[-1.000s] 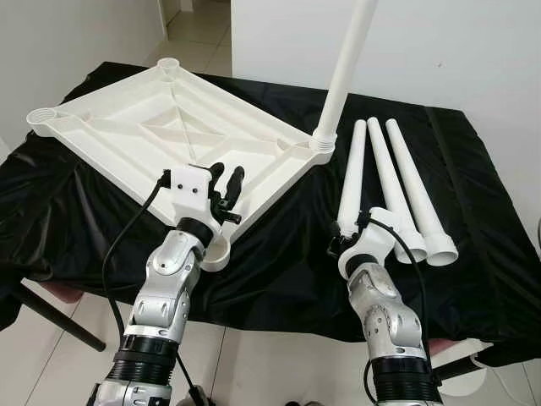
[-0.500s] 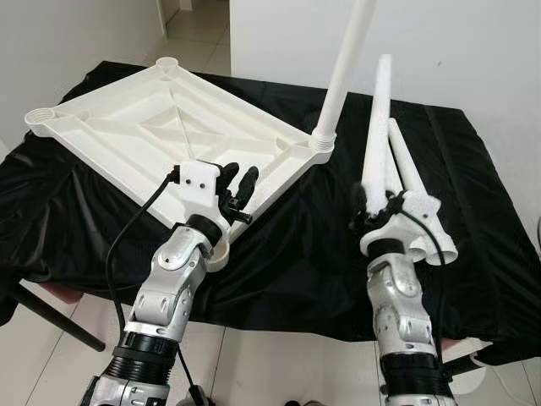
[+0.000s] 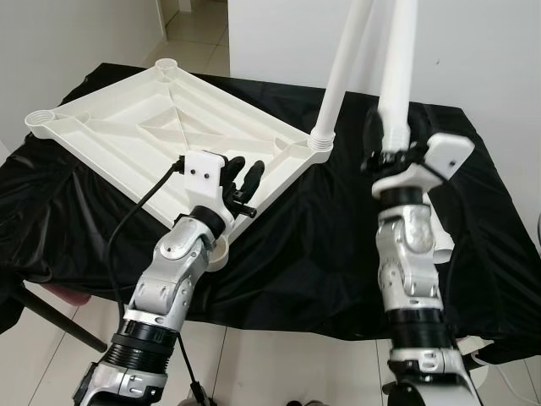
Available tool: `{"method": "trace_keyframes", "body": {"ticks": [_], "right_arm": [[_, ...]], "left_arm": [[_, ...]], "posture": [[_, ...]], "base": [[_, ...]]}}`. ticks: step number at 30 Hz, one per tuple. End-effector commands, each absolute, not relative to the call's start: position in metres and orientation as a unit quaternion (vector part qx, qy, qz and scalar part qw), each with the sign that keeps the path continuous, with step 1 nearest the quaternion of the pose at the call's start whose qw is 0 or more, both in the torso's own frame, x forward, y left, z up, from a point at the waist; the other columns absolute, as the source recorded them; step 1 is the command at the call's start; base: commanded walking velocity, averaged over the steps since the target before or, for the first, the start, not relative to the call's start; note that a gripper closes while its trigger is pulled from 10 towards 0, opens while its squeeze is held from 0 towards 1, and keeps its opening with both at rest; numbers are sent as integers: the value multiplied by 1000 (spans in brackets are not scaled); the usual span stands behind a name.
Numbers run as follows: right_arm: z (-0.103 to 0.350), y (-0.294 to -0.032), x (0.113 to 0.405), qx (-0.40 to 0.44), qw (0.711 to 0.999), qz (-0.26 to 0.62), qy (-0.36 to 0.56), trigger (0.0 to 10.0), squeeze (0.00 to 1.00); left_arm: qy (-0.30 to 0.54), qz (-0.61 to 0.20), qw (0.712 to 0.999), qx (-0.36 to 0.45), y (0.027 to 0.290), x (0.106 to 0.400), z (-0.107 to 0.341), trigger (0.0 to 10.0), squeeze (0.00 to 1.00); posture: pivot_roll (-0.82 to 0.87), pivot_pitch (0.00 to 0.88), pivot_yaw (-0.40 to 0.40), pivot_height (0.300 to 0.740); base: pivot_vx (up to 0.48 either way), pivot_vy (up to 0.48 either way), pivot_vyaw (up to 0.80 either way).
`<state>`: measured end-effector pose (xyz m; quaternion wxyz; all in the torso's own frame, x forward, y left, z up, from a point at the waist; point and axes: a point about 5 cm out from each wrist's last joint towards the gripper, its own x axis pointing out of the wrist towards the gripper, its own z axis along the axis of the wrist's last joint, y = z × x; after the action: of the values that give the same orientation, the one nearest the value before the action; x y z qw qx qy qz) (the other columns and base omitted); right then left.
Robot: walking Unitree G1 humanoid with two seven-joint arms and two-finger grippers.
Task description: Building children table
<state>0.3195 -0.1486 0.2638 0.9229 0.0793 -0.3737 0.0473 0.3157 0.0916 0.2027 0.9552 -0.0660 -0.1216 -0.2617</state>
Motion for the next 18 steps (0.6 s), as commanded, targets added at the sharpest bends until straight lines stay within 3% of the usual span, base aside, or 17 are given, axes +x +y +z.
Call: {"method": "trace_keyframes", "body": {"ticks": [1,3,7,18], "right_arm": [[273,-146,316,71,911,60,-401,10000,0],[273,-146,316,71,911,61,-403,10000,0],[303,-131,304,42,873,105,-474,10000,0],[303,-118,299,25,863,142,-484,10000,0]], "left_arm": [[-125,-374,917,-53,80,309,205,10000,0],[-125,-374,917,-53,81,309,205,10000,0],[-122,-374,918,-50,85,311,205,10000,0],[-115,-379,917,-55,86,311,205,10000,0]], "posture": [[138,60,-3,740],[138,60,-3,740],[142,55,10,740],[141,51,20,740]], "base": [[0,0,0],[0,0,0],[0,0,0],[0,0,0]]}}
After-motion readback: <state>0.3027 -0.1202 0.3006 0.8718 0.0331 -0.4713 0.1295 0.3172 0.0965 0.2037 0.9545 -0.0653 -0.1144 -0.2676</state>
